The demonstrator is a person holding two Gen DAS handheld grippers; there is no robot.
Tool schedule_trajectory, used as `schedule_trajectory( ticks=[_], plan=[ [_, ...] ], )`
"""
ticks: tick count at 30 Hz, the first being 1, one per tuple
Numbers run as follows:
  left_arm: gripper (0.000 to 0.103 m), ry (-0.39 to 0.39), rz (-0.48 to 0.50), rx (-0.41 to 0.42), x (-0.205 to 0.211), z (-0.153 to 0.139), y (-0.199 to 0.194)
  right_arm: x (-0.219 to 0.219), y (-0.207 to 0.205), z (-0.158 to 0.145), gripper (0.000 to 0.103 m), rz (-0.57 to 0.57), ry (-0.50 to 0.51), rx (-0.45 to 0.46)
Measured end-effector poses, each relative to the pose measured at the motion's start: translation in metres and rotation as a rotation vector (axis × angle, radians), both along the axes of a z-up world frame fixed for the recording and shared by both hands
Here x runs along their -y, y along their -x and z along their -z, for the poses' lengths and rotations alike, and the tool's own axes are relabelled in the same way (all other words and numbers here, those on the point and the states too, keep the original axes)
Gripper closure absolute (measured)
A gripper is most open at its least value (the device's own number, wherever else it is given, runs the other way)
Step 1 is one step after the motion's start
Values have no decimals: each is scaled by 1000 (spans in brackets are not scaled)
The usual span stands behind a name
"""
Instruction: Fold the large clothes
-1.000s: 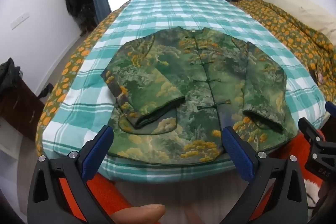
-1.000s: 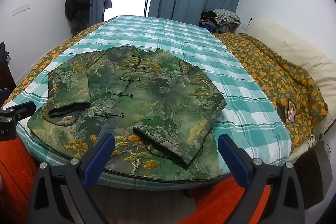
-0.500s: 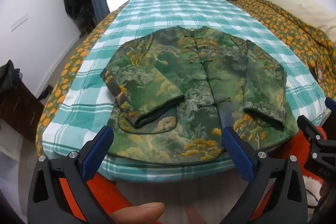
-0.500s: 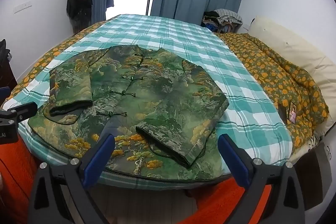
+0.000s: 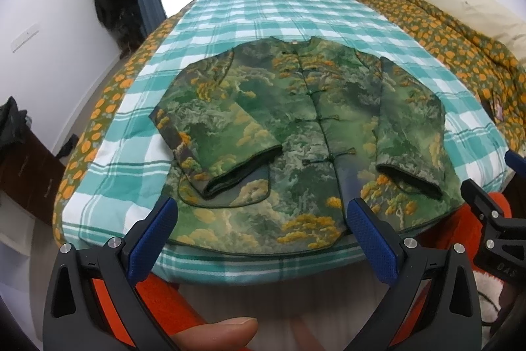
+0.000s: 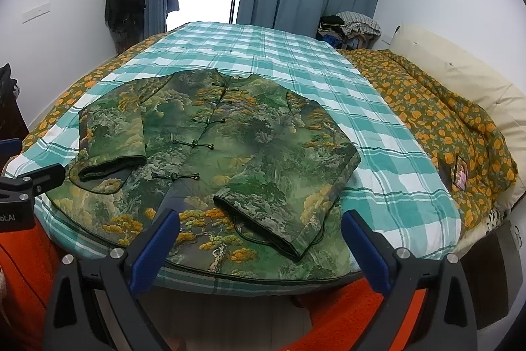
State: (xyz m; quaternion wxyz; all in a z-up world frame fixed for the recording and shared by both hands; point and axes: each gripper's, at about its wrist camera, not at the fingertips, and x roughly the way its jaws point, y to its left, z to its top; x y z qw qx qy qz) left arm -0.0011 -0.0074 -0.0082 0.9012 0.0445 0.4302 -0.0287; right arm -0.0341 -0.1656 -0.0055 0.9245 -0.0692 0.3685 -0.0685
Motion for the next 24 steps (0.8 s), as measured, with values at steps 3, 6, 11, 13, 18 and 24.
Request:
schedule_trajectory(
  ticks=[3,6,11,13,18,24],
  plan=[
    [1,1,0,1,0,1,1,-3,-1,4,3,-3,5,-2],
    [1,0,0,2,1,1,1,-4,-1,3,3,-5,7,0],
    [1,1,1,-3,3,3,1,-4,-2,4,3,-9,7,-2],
    [1,2,2,-6,3,3,2,-4,-3,5,3,-11,7,-4],
    [1,3,4,-7,3,4,2,-7,0,5,3,-10,6,-5],
    [1,3,2,-8,3,3,2,-8,0,5,3,-12,7,-5]
  ],
)
